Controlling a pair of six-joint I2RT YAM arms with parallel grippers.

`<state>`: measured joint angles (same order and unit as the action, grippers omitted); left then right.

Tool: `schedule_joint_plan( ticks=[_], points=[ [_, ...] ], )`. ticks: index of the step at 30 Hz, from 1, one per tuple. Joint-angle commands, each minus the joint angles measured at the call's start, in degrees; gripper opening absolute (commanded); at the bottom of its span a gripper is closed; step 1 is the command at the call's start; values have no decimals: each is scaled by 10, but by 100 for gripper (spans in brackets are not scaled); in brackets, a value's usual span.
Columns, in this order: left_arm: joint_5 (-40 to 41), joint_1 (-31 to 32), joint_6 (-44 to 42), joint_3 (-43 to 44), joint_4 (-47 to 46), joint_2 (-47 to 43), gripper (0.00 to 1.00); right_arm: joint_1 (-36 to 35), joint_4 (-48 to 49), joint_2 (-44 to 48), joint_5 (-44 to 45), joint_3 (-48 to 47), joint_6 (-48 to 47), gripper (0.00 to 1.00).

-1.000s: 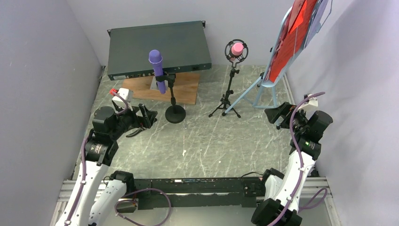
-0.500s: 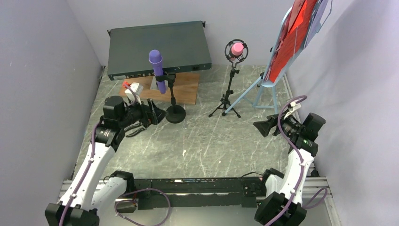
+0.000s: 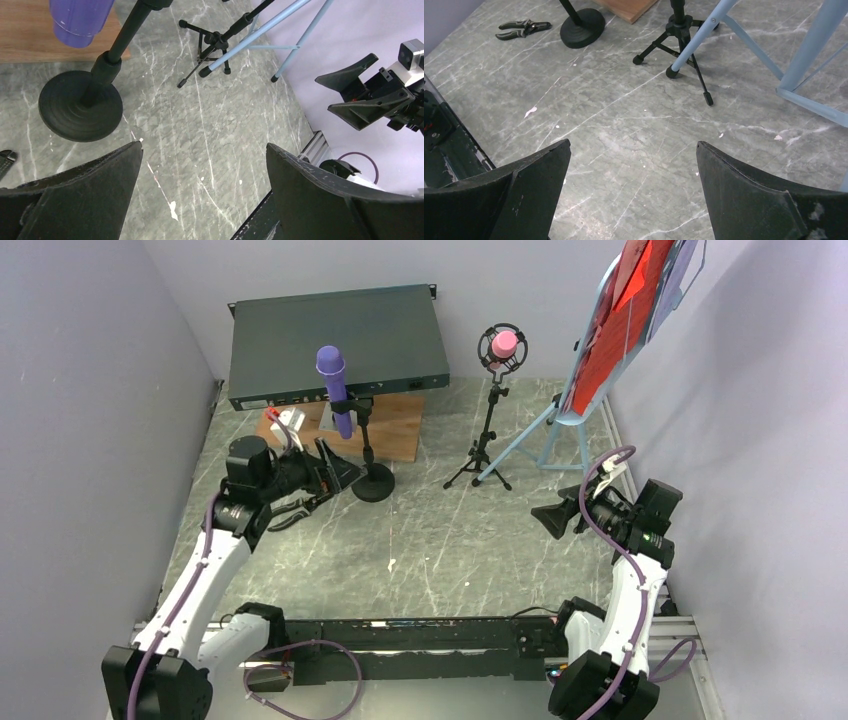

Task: Pack up the instrument practice props
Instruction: Move the microphone stand with the microphone to the center of the board.

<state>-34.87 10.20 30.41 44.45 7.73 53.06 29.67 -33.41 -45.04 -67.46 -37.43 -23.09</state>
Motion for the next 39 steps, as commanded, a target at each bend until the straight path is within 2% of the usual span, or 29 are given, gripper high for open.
schedule_joint_plan(
  ticks=[1,5,14,19,23,28,32,35,39],
  points=[
    [-22,-3,45,22,-33,26,99,-3,1,4,-3,-21,-27,100],
    [-34,-4,43,45,-38,51,99,-3,-1,3,-4,-22,-31,100],
    [-53,-4,-19,104,-70,97,99,-3,-12,4,-23,-20,-47,100],
    [-83,-4,-33,113,-128,112,99,-4,-13,3,-28,-20,-52,100],
    [-76,-4,-60,106,-165,106,99,-5,-13,4,-32,-19,-53,100],
    [-57,-16,-100,136,-136,107,99,-6,-12,3,-32,-19,-53,100],
    [-81,-35,-103,158,-141,129,99,-6,-13,4,-31,-19,-53,100],
    [-103,-49,-97,177,-134,138,96,-7,-15,5,-27,-19,-55,100],
    [-92,-54,-128,204,-69,129,92,-8,-14,6,-26,-19,-55,100]
  ],
)
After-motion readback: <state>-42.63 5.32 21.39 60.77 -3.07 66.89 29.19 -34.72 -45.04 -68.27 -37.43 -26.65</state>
